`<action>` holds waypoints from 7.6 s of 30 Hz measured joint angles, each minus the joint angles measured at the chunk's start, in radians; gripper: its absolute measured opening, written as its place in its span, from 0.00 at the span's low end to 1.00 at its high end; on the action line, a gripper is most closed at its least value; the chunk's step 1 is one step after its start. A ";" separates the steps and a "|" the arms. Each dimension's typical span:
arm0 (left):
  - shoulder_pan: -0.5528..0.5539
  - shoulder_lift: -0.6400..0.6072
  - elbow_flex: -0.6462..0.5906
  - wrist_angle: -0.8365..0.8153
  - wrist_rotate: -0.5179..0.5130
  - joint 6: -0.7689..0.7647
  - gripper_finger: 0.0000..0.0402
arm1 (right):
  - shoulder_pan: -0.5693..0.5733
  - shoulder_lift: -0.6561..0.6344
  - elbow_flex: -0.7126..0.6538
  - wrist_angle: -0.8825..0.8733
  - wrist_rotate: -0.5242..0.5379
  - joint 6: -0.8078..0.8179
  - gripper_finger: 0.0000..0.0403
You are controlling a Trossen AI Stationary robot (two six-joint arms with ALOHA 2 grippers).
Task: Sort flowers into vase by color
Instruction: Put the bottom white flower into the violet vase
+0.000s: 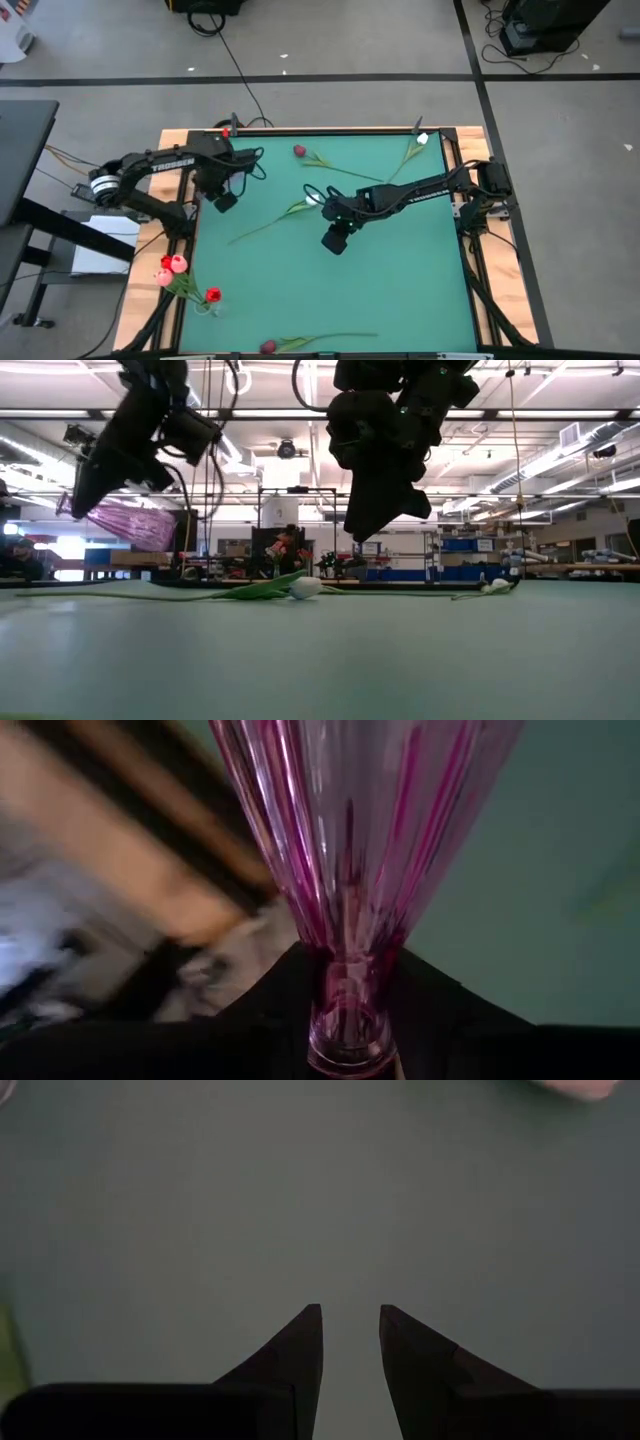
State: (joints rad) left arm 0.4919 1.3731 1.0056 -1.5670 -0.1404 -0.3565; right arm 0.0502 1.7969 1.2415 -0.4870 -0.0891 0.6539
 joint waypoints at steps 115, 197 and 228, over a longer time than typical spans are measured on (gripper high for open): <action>0.511 0.346 0.322 0.220 1.140 -0.289 0.63 | -0.053 -0.071 0.000 -0.072 -0.573 0.079 0.28; 0.179 -0.523 -0.748 2.036 0.629 0.275 0.58 | -0.085 -0.556 -0.303 0.559 0.225 -0.279 0.36; 0.224 -0.521 -0.785 1.873 0.537 0.511 0.61 | -0.127 -0.556 -0.303 0.536 0.218 -0.222 0.45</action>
State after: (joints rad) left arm 0.7159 0.8516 0.2211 0.3058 0.3970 0.1543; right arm -0.0764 1.2411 0.9382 0.0494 0.1287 0.4317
